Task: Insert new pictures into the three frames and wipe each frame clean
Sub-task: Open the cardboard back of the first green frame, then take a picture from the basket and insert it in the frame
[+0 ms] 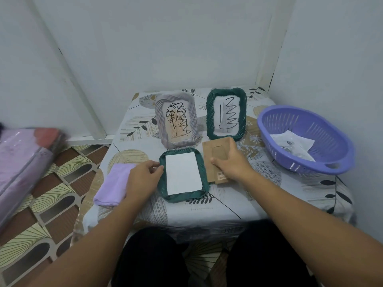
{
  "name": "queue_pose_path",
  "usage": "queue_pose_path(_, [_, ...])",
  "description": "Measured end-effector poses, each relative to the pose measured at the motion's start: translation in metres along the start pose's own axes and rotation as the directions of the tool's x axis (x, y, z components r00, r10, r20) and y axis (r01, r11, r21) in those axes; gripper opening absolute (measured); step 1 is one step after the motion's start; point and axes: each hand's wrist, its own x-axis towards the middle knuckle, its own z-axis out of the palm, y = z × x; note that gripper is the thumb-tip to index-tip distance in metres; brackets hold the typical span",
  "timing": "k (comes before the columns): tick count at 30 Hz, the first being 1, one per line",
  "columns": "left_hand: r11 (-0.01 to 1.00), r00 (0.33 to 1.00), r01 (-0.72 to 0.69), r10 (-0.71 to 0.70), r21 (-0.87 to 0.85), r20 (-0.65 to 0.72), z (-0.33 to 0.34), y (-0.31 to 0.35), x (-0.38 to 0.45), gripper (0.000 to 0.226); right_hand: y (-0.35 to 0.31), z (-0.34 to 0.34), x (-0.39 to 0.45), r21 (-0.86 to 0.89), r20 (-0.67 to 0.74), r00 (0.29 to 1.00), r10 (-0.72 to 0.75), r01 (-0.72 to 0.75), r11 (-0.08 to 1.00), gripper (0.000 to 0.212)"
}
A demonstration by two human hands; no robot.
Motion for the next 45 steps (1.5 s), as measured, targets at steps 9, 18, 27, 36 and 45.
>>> queue_pose_path(9, [0.999, 0.995, 0.012, -0.016, -0.043, -0.094, 0.004, 0.0, -0.006, 0.025, 0.0, -0.005, -0.013, -0.251, 0.018, 0.99, 0.14, -0.131, 0.959, 0.11])
queue_pose_path(18, [0.999, 0.995, 0.015, -0.019, -0.034, -0.097, 0.005, 0.0, -0.006, 0.024, 0.0, -0.007, -0.018, -0.405, -0.014, 0.995, 0.102, -0.099, 0.909, 0.071])
queue_pose_path(27, [0.979, 0.982, 0.025, -0.061, -0.2, -0.177, -0.003, 0.007, -0.013, 0.024, -0.021, 0.012, -0.027, -0.157, 0.03, 0.942, -0.335, 0.335, 0.929, 0.034])
queue_pose_path(36, [0.968, 0.991, -0.128, 0.133, 0.218, -0.008, -0.014, 0.03, -0.004, 0.04, -0.017, 0.034, -0.015, -0.11, 0.169, 0.962, -0.216, 0.236, 0.966, 0.04])
queue_pose_path(45, [0.956, 0.992, -0.033, -0.003, 0.292, 0.124, -0.008, 0.037, -0.008, 0.048, -0.014, 0.039, -0.014, -0.131, 0.131, 0.968, -0.213, 0.23, 0.964, 0.039])
